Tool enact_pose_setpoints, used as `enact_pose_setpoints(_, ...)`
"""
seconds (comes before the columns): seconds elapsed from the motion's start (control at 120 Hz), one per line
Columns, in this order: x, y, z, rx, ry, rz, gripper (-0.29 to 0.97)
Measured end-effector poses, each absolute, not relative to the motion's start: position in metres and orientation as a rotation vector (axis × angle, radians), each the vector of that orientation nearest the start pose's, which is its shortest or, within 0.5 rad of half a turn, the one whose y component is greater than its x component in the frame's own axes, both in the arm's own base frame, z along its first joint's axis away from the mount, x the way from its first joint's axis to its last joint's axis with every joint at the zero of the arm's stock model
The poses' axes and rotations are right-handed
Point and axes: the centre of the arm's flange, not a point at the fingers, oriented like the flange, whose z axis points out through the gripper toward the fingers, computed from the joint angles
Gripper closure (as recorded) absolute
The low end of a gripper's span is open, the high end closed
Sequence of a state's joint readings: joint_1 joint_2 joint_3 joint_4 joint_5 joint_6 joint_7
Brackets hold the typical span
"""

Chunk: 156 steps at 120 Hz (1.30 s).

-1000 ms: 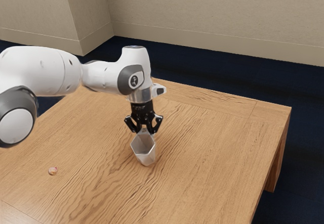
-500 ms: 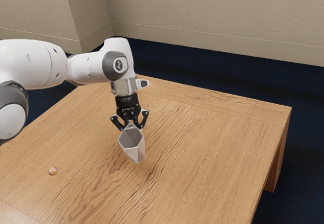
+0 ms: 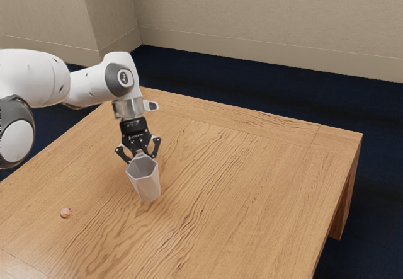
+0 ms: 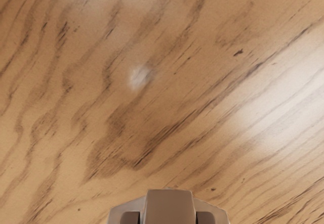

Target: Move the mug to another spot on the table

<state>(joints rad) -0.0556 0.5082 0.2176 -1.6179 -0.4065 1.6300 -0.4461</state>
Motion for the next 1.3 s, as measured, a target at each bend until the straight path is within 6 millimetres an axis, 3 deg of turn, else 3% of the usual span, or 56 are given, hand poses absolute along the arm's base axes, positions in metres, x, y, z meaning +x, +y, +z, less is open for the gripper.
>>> enact_pose_setpoints(0.183, 0.635, 0.069, 0.297, -3.021, -1.189, 0.858, 0.70)
enact_pose_setpoints(0.408, 0.657, 0.073, 0.281, -3.044, -1.157, 0.858, 0.71)
enact_pose_setpoints(0.5, 0.659, 0.072, 0.279, -3.049, -1.147, 0.866, 0.71)
enact_pose_setpoints(0.717, 0.662, 0.092, 0.269, -3.045, -1.184, 0.874, 0.71)
enact_pose_setpoints(1.033, 0.662, 0.089, 0.255, -3.049, -1.169, 0.901, 0.72)
enact_pose_setpoints(1.3, 0.663, 0.089, 0.255, -3.066, -1.189, 0.904, 0.24)
